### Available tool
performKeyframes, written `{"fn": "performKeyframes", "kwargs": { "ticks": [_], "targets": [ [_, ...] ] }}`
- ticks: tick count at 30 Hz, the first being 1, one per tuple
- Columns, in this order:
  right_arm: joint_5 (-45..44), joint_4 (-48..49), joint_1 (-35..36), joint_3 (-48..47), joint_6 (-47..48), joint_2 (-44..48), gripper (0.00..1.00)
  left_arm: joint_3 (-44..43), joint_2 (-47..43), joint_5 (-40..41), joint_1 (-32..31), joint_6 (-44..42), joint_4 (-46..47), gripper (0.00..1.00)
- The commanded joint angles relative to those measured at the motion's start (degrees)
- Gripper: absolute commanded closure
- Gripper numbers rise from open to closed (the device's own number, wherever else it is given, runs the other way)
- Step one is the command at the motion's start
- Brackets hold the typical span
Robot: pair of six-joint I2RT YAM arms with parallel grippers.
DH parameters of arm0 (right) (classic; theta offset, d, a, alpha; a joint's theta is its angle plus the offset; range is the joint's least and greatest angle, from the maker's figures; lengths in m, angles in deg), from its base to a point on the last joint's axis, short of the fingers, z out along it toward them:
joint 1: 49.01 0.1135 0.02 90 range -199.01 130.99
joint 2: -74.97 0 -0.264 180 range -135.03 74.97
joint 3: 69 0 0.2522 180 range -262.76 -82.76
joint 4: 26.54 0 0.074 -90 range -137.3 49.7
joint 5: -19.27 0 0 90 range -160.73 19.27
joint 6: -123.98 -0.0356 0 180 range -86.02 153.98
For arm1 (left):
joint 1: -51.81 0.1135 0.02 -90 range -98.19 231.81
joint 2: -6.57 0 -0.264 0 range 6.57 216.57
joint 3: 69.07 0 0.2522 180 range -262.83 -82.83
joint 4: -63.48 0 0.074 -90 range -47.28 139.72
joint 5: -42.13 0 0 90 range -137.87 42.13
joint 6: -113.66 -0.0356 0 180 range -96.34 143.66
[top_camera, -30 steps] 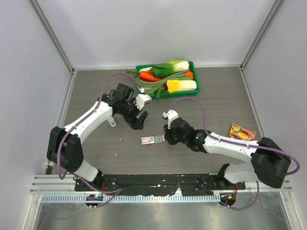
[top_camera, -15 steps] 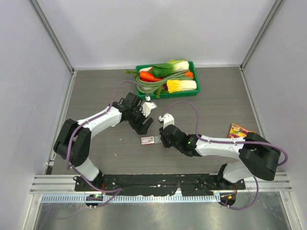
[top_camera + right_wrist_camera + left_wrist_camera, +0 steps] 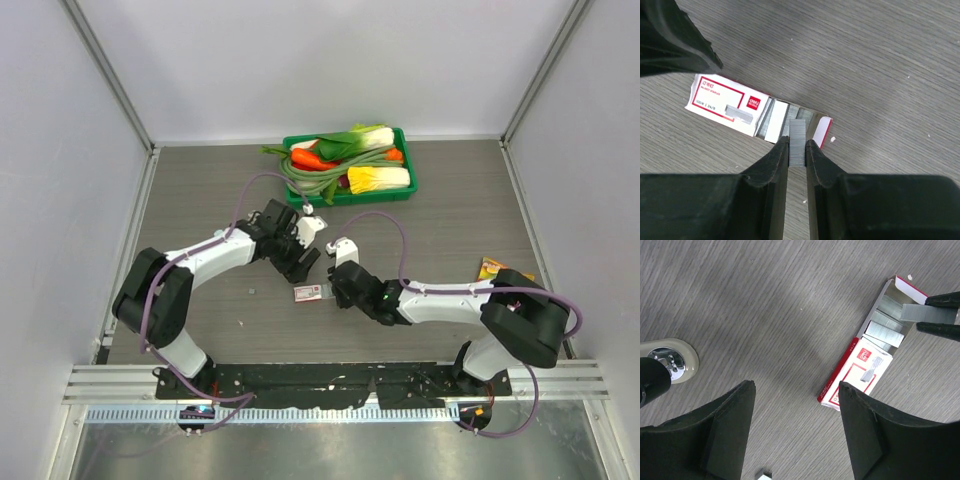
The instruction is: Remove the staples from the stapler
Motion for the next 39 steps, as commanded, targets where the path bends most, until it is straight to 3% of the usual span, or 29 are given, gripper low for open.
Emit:
{"fn": "performKeyframes", "kwargs": {
  "ticks": [1, 39],
  "targets": [
    [-1.9, 3.0, 0.3, -3.4, -0.9, -1.4, 0.99, 1.0, -0.4, 0.8, -0.8, 0.9, 3.0, 0.29],
    [-2.0, -0.9, 0.3, -6.6, -1.3, -6.0, 0.96, 2.6, -2.0, 1.6, -1.5, -0.2, 3.2, 0.3]
  ]
}}
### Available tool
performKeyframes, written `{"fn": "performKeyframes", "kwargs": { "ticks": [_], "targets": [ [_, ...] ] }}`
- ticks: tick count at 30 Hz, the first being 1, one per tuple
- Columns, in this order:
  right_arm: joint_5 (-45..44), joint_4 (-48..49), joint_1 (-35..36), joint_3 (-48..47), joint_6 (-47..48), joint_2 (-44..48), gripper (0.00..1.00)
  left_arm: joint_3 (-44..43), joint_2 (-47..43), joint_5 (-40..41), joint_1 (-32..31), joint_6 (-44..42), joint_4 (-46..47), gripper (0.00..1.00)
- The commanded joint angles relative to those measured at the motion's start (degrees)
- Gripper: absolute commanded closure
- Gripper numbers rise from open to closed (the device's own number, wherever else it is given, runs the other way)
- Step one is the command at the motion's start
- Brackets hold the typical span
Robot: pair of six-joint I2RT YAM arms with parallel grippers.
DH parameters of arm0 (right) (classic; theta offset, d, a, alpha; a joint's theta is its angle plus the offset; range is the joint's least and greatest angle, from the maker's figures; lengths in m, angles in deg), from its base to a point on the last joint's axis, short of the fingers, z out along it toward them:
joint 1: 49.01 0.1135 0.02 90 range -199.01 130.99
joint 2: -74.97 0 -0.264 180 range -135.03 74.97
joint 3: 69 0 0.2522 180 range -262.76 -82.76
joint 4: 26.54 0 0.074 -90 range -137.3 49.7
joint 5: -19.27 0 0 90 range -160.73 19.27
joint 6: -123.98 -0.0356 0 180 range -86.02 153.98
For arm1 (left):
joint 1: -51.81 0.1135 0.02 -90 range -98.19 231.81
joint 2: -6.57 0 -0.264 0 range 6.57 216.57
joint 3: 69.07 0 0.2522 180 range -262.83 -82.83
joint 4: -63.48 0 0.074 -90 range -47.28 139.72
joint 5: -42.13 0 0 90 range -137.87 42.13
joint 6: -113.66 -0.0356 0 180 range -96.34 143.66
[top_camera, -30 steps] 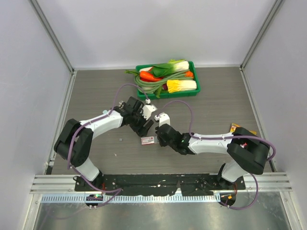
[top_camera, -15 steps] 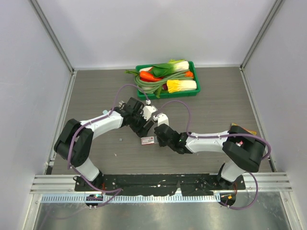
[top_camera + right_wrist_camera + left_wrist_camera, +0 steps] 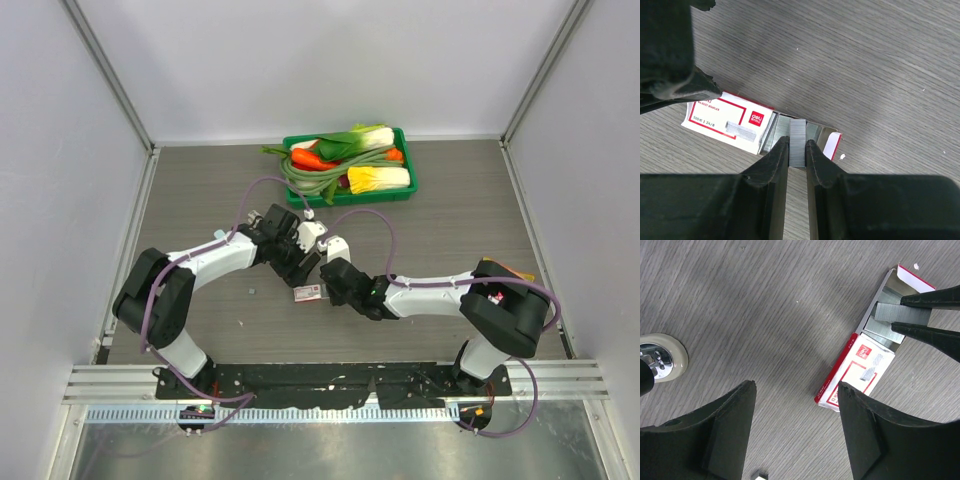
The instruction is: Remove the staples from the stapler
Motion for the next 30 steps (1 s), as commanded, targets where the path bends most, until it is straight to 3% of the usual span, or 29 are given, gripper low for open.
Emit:
{"fn": "performKeyframes", "kwargs": {
  "ticks": [1, 10, 23, 30],
  "targets": [
    [-1.7, -0.4, 0.3, -1.5, -0.9, 0.8, 0.96, 0.4, -1.9, 0.4, -0.4, -0.3, 2.0, 0.3],
    [-1.6, -0.5, 0.3, -0.8, -0.7, 2.3, 0.9, 0.4, -1.9, 0.5, -0.7, -0.2, 2.0, 0.3],
    [0.4, 0.4, 0.3, -0.2, -1.0, 3.3, 0.68, 0.4, -2.2, 0.8, -1.2, -0.4, 2.0, 0.31],
    [1.5, 0.5, 0.3, -0.6, -1.1, 3.0, 0.64, 0.5, -2.5, 1.2, -1.6, -0.7, 1.8, 0.31]
  ]
}}
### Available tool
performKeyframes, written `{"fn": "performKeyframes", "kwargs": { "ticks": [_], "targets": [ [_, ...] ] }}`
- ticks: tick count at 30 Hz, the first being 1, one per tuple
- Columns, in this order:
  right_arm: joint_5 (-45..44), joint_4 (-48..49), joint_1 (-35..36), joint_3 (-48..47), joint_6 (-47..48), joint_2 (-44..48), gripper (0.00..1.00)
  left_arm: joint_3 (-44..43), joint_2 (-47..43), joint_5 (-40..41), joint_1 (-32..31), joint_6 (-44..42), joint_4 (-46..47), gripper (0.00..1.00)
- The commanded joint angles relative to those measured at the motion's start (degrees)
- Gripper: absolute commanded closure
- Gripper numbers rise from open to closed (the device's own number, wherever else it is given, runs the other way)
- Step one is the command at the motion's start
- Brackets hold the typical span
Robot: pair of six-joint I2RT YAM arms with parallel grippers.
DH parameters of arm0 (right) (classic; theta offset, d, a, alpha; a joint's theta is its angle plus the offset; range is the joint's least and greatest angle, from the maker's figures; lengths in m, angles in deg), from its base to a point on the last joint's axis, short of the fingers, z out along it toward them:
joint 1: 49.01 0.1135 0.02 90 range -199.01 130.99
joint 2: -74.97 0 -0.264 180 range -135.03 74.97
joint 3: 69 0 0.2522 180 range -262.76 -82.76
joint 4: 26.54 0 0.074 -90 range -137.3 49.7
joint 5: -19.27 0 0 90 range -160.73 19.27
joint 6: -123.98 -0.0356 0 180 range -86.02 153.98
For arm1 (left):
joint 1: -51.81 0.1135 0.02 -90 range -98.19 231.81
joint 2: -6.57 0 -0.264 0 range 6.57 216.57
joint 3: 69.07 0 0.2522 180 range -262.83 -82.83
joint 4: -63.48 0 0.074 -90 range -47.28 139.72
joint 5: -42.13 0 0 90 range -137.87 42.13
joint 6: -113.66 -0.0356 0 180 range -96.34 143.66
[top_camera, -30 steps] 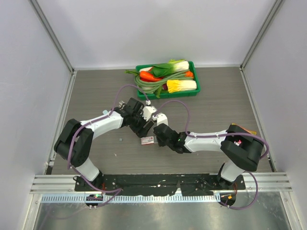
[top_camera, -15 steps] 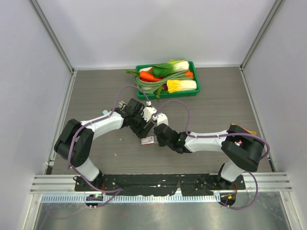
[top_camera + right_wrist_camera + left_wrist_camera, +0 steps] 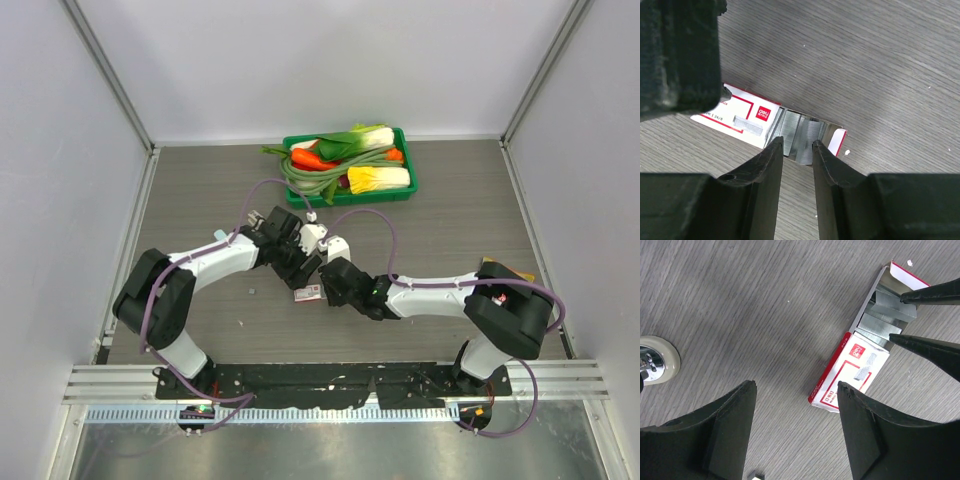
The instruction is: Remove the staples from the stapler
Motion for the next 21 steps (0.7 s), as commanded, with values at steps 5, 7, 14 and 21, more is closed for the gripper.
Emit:
{"fn": "performKeyframes", "kwargs": {
  "ticks": [5, 7, 14, 21],
  "targets": [
    [-0.4, 1.4, 0.4, -0.7, -0.7, 1.9, 0.64, 0.4, -2.6, 0.6, -0.6, -0.7, 1.8, 0.31],
    [-0.9, 1.1, 0.4, -0.7, -0.8, 2.8, 0.66, 0.4, -2.6, 0.7, -0.7, -0.8, 1.7, 0.31],
    [-4.3, -0.3, 0.3, 0.4, -0.6, 6.3, 0.81, 0.5, -2.7, 0.7, -0.8, -0.8, 1.7, 0.31],
    [-4.3, -0.3, 0.3, 1.8, -1.0, 7.6, 0.98, 0.6, -2.8, 0.7, -0.8, -0.9, 1.7, 0.31]
  ]
}}
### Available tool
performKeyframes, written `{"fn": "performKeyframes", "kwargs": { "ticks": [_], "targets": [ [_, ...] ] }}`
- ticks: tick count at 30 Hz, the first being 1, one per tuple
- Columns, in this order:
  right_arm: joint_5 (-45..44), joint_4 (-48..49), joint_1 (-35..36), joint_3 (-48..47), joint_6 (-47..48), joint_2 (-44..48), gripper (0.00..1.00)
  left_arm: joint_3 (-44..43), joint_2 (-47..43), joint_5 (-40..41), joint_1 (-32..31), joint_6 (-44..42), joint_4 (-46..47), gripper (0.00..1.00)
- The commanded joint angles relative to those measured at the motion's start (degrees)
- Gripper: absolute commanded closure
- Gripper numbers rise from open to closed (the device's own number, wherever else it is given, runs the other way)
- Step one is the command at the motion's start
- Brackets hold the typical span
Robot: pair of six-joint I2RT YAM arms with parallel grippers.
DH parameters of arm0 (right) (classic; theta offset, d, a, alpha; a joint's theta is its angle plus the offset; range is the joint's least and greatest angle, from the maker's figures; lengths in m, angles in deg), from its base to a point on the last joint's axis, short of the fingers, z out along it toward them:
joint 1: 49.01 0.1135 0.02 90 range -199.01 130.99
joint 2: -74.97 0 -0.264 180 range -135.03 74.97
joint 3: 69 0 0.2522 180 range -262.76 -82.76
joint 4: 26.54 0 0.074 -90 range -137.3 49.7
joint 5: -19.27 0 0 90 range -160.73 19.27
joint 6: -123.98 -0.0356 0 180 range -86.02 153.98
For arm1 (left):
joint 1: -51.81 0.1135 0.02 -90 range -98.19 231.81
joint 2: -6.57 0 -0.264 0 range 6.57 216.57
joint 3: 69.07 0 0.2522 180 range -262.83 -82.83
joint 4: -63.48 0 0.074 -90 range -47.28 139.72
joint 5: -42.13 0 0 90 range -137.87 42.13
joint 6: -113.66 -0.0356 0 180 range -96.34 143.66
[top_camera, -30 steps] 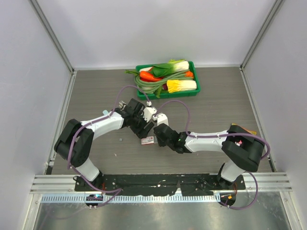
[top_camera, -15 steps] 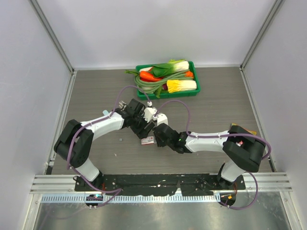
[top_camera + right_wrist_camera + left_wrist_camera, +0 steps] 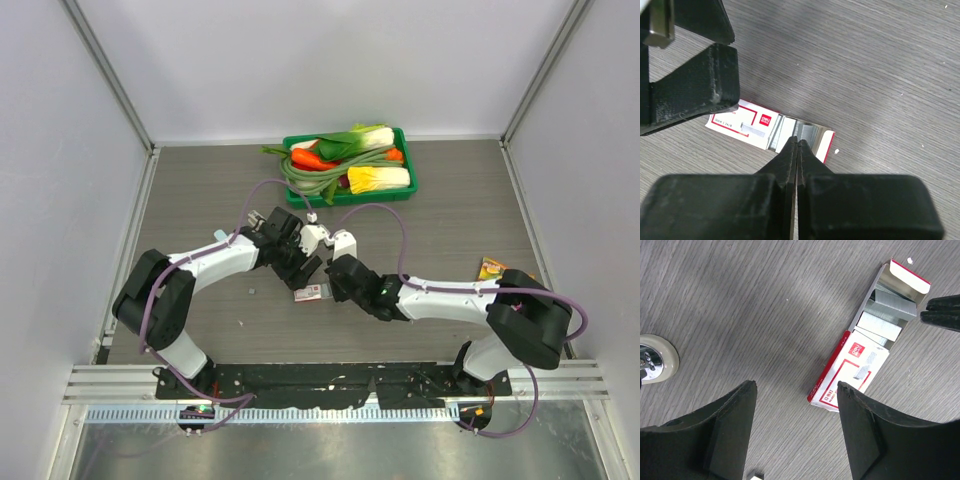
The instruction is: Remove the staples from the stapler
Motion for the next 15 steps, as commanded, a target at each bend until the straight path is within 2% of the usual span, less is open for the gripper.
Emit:
{"fn": "performKeyframes", "kwargs": {
  "ticks": [1, 15],
  "targets": [
    [-1.9, 0.5, 0.3, 1.3, -0.7, 1.9, 0.99, 0.3, -2.4, 0.2, -0.4, -0.7, 1.7, 0.31],
    [1.3, 2.3, 0.3, 2.0, -1.6, -0.9, 0.99, 0.3, -2.0, 0.4, -0.8, -1.4, 1.7, 0.31]
  ]
}}
